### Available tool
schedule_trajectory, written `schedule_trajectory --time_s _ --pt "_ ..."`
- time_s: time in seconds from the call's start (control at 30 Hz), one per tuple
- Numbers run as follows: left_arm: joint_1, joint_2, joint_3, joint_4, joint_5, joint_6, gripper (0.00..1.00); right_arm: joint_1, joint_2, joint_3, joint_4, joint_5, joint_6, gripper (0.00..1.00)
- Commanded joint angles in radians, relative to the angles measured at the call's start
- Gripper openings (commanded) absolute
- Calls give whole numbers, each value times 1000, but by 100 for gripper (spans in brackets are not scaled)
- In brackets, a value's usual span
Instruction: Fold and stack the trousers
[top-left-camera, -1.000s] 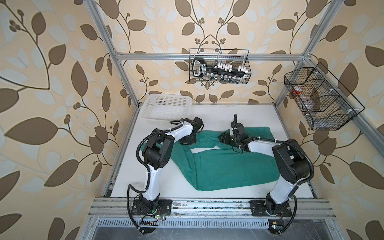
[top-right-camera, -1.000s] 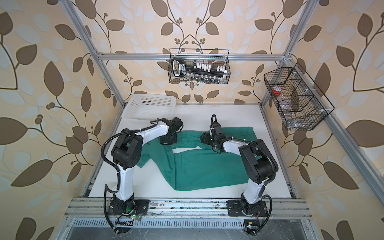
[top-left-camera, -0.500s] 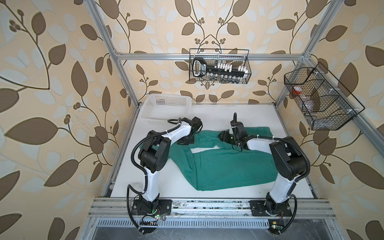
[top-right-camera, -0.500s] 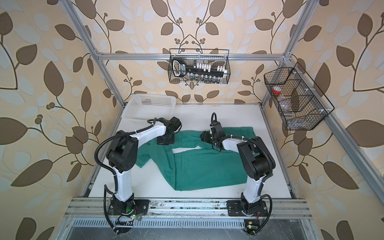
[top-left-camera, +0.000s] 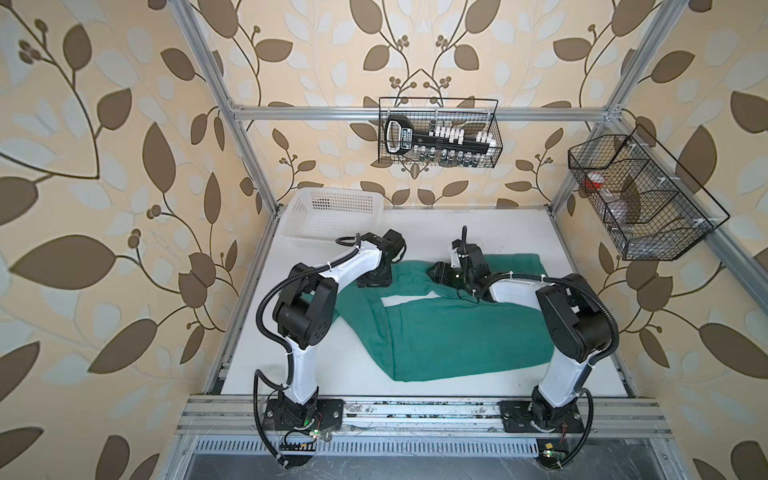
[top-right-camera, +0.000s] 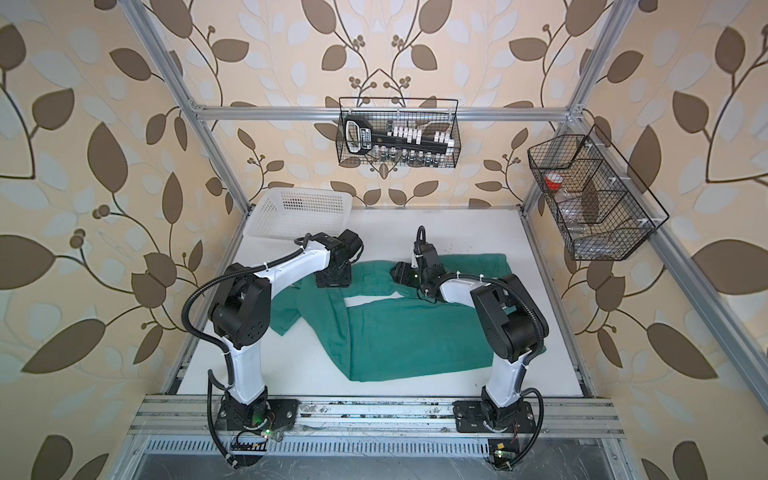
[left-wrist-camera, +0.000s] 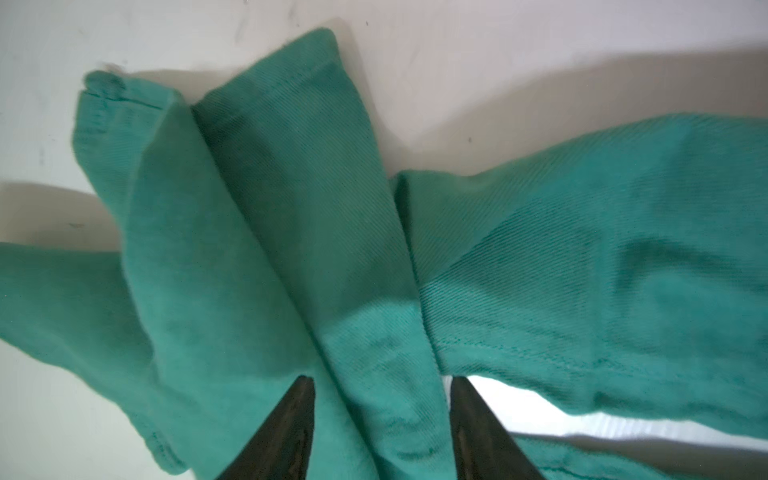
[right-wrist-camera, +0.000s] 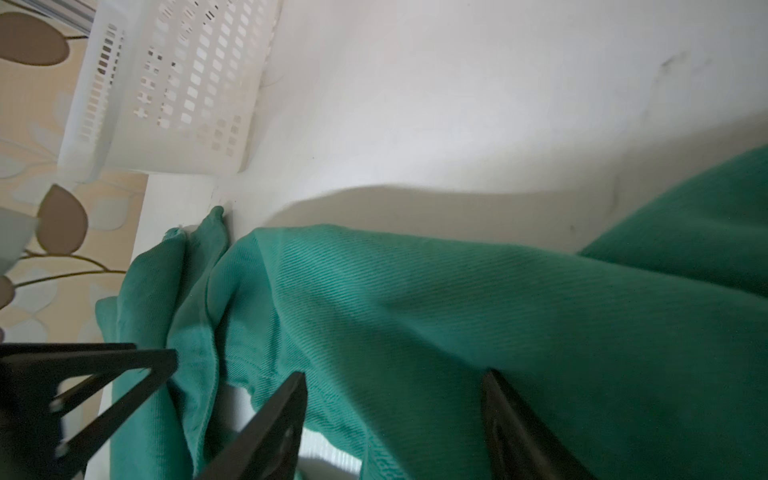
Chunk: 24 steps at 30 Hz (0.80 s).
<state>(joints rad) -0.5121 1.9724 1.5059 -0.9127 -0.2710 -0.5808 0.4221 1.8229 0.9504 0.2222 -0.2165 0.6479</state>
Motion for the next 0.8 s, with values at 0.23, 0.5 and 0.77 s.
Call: schedule_trajectory --time_s 0.23,0.5,0.77 --pt "-11 109 73 -27 -70 -32 49 31 48 27 63 -44 12 66" --pt "-9 148 95 -71 -123 -11 26 40 89 69 -24 45 -30 66" --pt "-8 118 103 -91 -120 8 0 40 116 92 -75 128 -19 66"
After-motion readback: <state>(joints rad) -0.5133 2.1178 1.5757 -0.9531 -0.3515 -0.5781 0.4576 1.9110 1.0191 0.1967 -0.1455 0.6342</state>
